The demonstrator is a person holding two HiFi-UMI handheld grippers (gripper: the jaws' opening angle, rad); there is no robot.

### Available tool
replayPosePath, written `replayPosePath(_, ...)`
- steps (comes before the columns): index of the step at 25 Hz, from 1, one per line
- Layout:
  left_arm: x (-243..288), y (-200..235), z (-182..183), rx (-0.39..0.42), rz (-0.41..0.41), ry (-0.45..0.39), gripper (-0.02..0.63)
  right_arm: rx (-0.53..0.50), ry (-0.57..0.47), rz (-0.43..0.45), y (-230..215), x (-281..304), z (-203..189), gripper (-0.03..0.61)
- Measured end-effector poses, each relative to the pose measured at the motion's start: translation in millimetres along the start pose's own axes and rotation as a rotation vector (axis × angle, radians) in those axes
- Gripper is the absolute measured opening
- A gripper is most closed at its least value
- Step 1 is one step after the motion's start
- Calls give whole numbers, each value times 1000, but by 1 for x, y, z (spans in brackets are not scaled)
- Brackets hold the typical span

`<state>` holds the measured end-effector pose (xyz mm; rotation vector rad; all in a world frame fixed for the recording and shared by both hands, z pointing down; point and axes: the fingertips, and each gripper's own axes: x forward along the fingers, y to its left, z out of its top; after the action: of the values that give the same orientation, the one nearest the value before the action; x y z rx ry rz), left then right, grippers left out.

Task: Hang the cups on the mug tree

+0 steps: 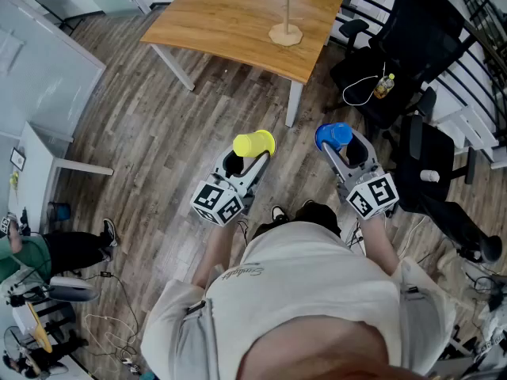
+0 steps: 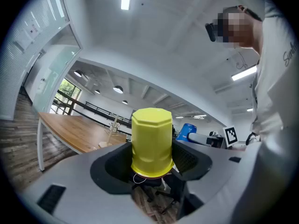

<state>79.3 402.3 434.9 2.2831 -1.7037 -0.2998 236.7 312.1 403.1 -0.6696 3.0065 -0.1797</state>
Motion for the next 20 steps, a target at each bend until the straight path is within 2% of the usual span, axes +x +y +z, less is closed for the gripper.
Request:
replayPosePath(6, -4, 12, -5, -19, 28, -13, 270, 5, -6, -16, -5, 10, -5, 250)
replayPosePath(12, -15, 30, 3, -26, 67, -53, 270, -86, -23, 10, 7, 27, 8, 252)
replayPosePath(20, 11, 41, -8, -54, 44, 3, 270, -15, 46, 15, -9, 39, -17, 253)
